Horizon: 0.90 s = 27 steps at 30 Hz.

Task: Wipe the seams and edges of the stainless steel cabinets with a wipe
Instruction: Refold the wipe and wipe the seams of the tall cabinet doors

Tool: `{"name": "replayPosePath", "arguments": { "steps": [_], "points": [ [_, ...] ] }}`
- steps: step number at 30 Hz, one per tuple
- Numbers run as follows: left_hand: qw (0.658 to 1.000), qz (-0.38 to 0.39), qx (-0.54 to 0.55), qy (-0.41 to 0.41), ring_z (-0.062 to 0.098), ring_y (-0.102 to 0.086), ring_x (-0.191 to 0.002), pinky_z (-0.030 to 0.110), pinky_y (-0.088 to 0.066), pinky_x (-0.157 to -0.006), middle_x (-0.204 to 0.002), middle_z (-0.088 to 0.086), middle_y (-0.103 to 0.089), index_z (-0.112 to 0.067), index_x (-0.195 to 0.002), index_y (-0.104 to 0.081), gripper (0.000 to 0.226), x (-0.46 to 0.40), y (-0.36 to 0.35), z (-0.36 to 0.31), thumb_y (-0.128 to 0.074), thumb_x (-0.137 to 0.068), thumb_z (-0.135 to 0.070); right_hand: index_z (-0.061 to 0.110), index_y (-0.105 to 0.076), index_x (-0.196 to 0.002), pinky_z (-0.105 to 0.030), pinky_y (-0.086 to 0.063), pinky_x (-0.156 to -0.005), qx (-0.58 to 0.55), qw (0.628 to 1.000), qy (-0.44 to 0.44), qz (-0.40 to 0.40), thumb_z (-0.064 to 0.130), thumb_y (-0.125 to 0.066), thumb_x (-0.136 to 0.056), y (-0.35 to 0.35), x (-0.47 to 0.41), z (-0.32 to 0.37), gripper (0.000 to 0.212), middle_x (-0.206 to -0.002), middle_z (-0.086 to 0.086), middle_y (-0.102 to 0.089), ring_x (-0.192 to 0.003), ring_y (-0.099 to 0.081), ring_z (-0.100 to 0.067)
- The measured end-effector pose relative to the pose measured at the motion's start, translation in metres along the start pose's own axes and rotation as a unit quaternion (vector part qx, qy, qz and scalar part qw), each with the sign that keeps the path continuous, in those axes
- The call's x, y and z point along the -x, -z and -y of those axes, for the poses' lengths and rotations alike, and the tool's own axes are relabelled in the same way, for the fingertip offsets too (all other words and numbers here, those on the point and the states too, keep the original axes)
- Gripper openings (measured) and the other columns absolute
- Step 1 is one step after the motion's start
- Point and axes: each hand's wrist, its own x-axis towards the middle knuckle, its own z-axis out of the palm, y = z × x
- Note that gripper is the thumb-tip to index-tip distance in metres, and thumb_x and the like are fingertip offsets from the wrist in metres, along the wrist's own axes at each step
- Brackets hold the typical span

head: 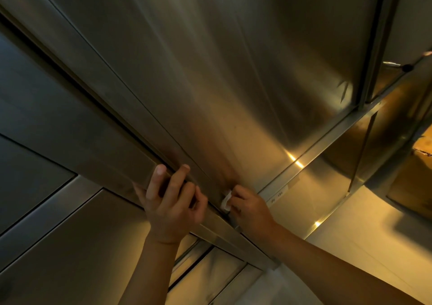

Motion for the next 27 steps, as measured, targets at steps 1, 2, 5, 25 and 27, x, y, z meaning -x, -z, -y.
{"name": "replayPosePath", "arguments": {
  "steps": [1, 2, 5, 25, 27],
  "points": [
    [1.000, -0.001, 0.001, 0.000, 0.024, -0.017, -0.157, 0.081, -0.042, -0.080, -0.128, -0.001, -0.062, -0.020, -0.081, -0.058, 0.026, 0.000, -0.001, 0.000, -0.078, -0.066, -0.024, 0.011, -0.072, -0.082, -0.018, -0.040, -0.070, 0.002, 1.000, -0.003, 0.008, -0.003, -0.074, -0.079, -0.002, 0.001, -0.002, 0.015, -0.093, -0.002, -0.058, -0.080, -0.059, -0.019],
    [1.000, -0.002, 0.002, 0.001, 0.024, -0.017, -0.156, 0.081, -0.042, -0.079, -0.128, -0.001, -0.061, -0.020, -0.081, -0.058, 0.026, 0.000, -0.001, 0.000, -0.079, -0.066, -0.024, 0.011, -0.072, -0.082, -0.019, -0.040, -0.069, 0.007, 1.000, -0.007, 0.018, -0.005, -0.076, -0.078, -0.004, 0.004, -0.006, 0.017, -0.093, -0.002, -0.058, -0.080, -0.058, -0.018],
    [1.000, -0.006, 0.003, -0.001, 0.025, -0.018, -0.156, 0.082, -0.042, -0.080, -0.127, -0.001, -0.061, -0.020, -0.081, -0.058, 0.025, 0.001, -0.002, 0.001, -0.078, -0.067, -0.025, 0.012, -0.072, -0.083, -0.019, -0.037, -0.070, 0.023, 0.997, -0.039, 0.062, -0.002, -0.076, -0.081, -0.010, 0.018, -0.019, 0.015, -0.095, 0.003, -0.053, -0.082, -0.055, -0.016],
    [1.000, -0.019, 0.006, -0.010, 0.026, -0.018, -0.158, 0.062, -0.020, -0.117, -0.123, 0.002, -0.063, -0.019, -0.083, -0.061, 0.016, 0.007, -0.008, 0.001, -0.072, -0.078, -0.030, 0.000, -0.078, -0.108, -0.030, -0.056, -0.089, -0.062, 0.966, 0.166, -0.187, 0.001, -0.075, -0.091, 0.106, -0.121, 0.104, 0.017, -0.116, -0.014, -0.073, -0.101, -0.070, -0.026],
    [1.000, -0.019, 0.005, -0.008, 0.026, -0.018, -0.158, 0.062, -0.013, -0.121, -0.126, 0.002, -0.064, -0.018, -0.085, -0.067, 0.016, 0.008, -0.009, 0.002, -0.073, -0.078, -0.031, 0.000, -0.079, -0.106, -0.035, -0.057, -0.088, -0.079, 0.964, 0.170, -0.188, 0.000, -0.072, -0.093, 0.099, -0.132, 0.110, 0.014, -0.116, -0.014, -0.073, -0.101, -0.070, -0.026]
  ]
}}
